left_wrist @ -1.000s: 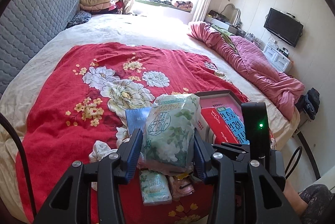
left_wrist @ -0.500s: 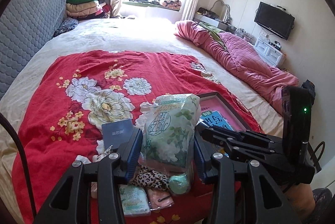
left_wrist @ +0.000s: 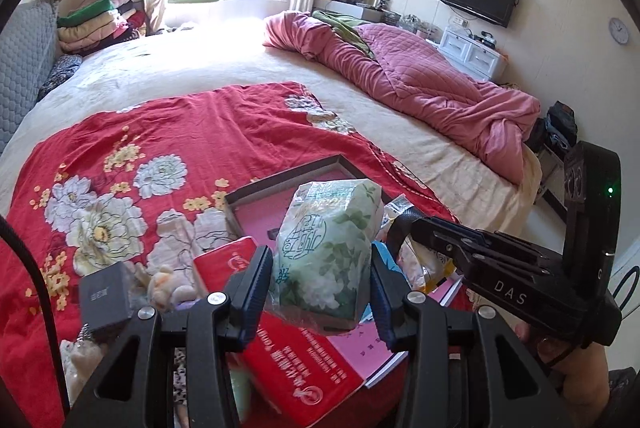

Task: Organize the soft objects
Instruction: 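Carry the tissue pack and snack packet over the pink tray with both tools, then lower both items onto the pink tray and open both tools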

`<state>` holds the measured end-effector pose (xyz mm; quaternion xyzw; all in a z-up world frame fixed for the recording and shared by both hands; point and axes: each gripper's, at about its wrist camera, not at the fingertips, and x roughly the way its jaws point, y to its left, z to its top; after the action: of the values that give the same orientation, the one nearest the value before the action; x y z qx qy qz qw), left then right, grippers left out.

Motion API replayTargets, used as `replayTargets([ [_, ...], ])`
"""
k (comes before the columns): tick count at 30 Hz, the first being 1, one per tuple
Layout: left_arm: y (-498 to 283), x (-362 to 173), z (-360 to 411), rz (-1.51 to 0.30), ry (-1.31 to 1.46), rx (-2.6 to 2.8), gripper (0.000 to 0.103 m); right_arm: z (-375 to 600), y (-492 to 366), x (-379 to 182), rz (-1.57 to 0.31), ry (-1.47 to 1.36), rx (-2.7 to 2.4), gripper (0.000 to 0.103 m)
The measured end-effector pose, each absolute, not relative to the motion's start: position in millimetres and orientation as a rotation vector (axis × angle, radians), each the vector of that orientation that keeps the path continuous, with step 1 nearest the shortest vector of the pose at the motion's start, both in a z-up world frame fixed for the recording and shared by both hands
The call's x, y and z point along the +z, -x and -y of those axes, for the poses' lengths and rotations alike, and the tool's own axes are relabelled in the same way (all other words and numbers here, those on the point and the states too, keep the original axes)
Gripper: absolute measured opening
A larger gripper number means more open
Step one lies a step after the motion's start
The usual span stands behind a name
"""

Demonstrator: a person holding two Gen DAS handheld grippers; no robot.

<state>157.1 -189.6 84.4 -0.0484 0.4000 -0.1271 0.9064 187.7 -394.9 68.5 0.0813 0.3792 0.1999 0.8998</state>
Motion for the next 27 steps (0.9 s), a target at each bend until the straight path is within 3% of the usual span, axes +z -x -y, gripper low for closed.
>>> replayTargets([
  [14, -202, 2, 273, -1.014, -0.024, -0.264, 0.046, 452, -203, 15, -0.849, -0.197, 0.306, 0.02],
  [17, -206, -13, 279, -1.062, -0.043, -0.27, 0.046, 456, -209, 1, -0.877, -0.203, 0.291, 0.018],
  [18, -206, -17, 281, -1.072, -0.053, -0.271, 0.046, 457, -209, -2, -0.881, -0.205, 0.29, 0.012],
  [27, -208, -37, 294, -1.134, -0.082, -0.28, 0.047, 468, -212, -21, -0.929, -0.221, 0.254, 0.011],
])
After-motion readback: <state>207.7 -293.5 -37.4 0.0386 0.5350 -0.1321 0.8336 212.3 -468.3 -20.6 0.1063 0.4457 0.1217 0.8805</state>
